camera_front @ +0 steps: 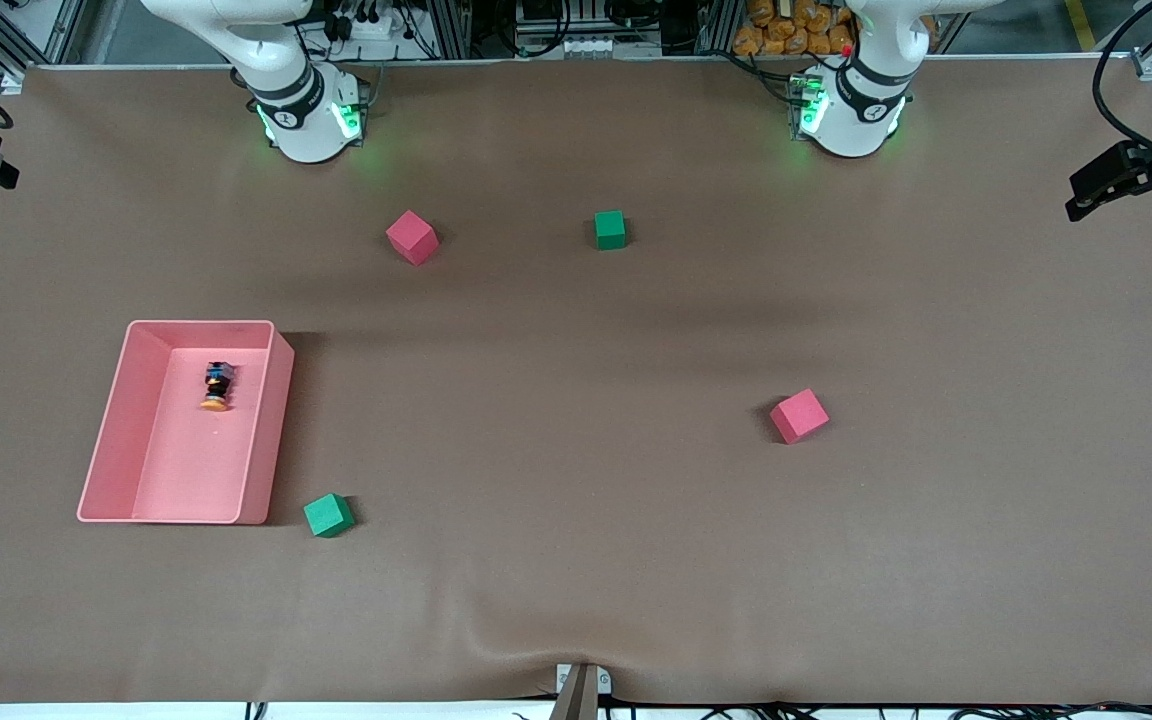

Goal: Place and upright button with both arms
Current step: 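Reach the right gripper down into the pink tray toward the button, then grasp the yellow-capped button in the tray with the right gripper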

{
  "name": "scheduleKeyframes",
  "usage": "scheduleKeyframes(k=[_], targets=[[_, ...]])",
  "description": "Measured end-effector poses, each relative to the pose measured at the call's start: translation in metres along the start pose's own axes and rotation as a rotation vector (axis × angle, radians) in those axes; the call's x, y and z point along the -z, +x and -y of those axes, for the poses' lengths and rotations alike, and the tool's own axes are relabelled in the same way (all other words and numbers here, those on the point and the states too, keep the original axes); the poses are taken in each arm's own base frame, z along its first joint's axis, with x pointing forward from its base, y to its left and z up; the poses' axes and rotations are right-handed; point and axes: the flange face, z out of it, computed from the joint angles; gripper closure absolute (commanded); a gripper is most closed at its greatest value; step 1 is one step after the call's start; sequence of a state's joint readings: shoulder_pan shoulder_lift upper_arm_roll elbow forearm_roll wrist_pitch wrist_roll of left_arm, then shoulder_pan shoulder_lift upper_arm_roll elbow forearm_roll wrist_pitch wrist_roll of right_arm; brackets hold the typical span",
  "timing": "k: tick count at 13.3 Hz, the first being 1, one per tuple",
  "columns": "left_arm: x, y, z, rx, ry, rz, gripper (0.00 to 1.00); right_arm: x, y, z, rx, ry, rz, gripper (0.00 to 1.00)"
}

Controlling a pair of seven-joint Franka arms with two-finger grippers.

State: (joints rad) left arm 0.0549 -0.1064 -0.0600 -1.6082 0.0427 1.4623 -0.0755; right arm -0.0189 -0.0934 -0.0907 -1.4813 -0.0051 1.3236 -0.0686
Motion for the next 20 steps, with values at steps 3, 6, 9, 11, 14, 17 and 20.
scheduleKeyframes(k=[3,6,9,11,14,17,20], targets=[[-0.001,0.001,0.000,0.000,0.000,0.002,0.00,-0.007,0.001,0.000,0.000,0.001,0.015,0.00],[-0.002,0.003,0.000,0.001,0.000,0.003,0.00,-0.055,0.023,-0.001,0.001,-0.001,0.021,0.00],[-0.003,0.003,0.001,0.002,0.000,0.011,0.00,-0.168,0.056,-0.002,0.003,-0.008,0.026,0.00],[-0.004,0.001,0.002,0.003,0.001,0.025,0.00,-0.240,0.059,-0.002,0.006,-0.012,0.008,0.00],[-0.005,0.001,0.002,0.003,0.001,0.030,0.00,-0.312,0.053,-0.004,0.003,-0.016,0.011,0.00],[-0.005,0.001,0.002,0.004,0.001,0.031,0.00,-0.378,0.062,-0.020,-0.023,-0.023,0.029,0.00],[-0.005,0.001,0.002,0.004,0.001,0.033,0.00,-0.442,0.072,-0.024,-0.017,-0.034,0.020,0.00]])
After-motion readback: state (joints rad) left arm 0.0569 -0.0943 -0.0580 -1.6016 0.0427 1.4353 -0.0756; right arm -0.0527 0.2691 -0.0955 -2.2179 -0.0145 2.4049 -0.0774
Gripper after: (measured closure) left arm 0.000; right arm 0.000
